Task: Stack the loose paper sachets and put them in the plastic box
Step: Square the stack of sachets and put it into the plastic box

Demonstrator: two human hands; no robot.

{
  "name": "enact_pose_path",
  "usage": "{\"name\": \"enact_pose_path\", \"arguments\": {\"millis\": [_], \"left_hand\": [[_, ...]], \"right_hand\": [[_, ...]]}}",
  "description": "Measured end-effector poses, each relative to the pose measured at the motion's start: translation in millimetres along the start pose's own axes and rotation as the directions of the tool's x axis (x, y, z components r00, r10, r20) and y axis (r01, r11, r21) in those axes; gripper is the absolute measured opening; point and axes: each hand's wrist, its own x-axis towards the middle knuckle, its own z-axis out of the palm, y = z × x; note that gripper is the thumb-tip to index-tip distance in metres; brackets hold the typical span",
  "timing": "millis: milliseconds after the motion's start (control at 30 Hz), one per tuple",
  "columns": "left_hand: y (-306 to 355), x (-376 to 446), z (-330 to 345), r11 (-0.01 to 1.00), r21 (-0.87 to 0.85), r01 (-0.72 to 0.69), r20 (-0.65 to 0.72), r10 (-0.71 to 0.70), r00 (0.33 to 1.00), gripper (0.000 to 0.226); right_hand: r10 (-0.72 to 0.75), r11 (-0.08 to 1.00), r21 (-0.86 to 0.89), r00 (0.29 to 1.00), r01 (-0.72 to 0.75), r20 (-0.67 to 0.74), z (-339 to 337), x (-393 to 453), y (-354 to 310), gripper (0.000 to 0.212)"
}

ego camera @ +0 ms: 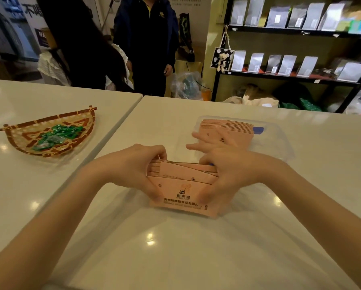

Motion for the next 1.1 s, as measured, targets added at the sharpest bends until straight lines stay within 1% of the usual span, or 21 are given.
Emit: {"name": "enact_pose_path", "arguments": {"millis": [67, 167, 267, 300, 333, 400, 433, 500, 633, 767, 833, 900, 1000, 1100], "left_hand": [[11.3, 0.5, 6.1, 0.999, -0.01, -0.053, -0.094, 0.052, 0.994, 0.056], [28.3, 5.9, 18.1, 0.99, -0.041, -0.134, -0.197, 0.124, 0.973, 0.054], [42.4, 14.7, 31.1, 0.979, -0.047, -0.198, -0.224, 0.183, 0.957, 0.05], [45.3, 18.0, 35.4, 0.977, -0.04, -0.21, -0.217, 0.197, 0.956, 0.05], [47.1, 21.0, 39.6, 0.975, -0.03, -0.218, -0.206, 0.208, 0.956, 0.049], [48.0, 25.9, 46.3, 0.975, -0.018, -0.221, -0.187, 0.214, 0.959, 0.052], [47.0, 27.6, 48.8, 0.975, -0.029, -0.222, -0.177, 0.214, 0.961, 0.054], [43.6, 29.1, 52.2, 0.97, -0.081, -0.231, -0.154, 0.217, 0.964, 0.061], [37.5, 29.1, 55.6, 0.954, -0.175, -0.244, -0.145, 0.221, 0.965, 0.071], [33.9, 25.7, 63.1, 0.944, -0.246, -0.221, -0.15, 0.188, 0.971, 0.064], [32.2, 25.3, 67.4, 0.929, -0.301, -0.218, -0.179, 0.169, 0.969, 0.065], [32.5, 24.9, 71.4, 0.9, -0.38, -0.212, -0.197, 0.145, 0.97, 0.067], [34.6, 24.0, 77.7, 0.83, -0.506, -0.235, -0.219, 0.14, 0.966, 0.069], [36.0, 23.7, 82.7, 0.796, -0.555, -0.244, -0.246, 0.123, 0.961, 0.074]], "right_hand": [[0.045, 0.999, 0.034, 0.996, -0.043, -0.076, 1.0, -18.1, 7.1, 0.055], [0.089, 0.994, 0.081, 0.971, -0.073, -0.223, 4.1, -46.5, 15.5, 0.047], [0.151, 0.984, 0.136, 0.941, -0.114, -0.302, 11.9, -69.6, 18.9, 0.031], [0.178, 0.98, 0.146, 0.932, -0.138, -0.315, 16.6, -74.6, 20.8, 0.03], [0.206, 0.975, 0.144, 0.924, -0.167, -0.321, 22.0, -77.9, 23.0, 0.034], [0.247, 0.968, 0.125, 0.908, -0.217, -0.338, 32.4, -81.0, 28.0, 0.054], [0.263, 0.964, 0.129, 0.901, -0.232, -0.346, 36.3, -81.4, 30.0, 0.06], [0.287, 0.957, 0.151, 0.893, -0.248, -0.347, 40.5, -82.9, 32.7, 0.065], [0.294, 0.952, 0.194, 0.891, -0.239, -0.347, 44.2, -89.0, 38.2, 0.069], [0.312, 0.938, 0.258, 0.887, -0.23, -0.341, 50.9, -96.5, 43.3, 0.068], [0.324, 0.929, 0.297, 0.874, -0.221, -0.362, 55.5, -98.3, 45.8, 0.066], [0.342, 0.914, 0.351, 0.855, -0.205, -0.391, 60.4, -99.1, 47.7, 0.065], [0.36, 0.896, 0.406, 0.828, -0.18, -0.429, 69.7, -97.4, 47.3, 0.063], [0.361, 0.895, 0.417, 0.808, -0.159, -0.465, 77.7, -94.1, 46.0, 0.066]]}}
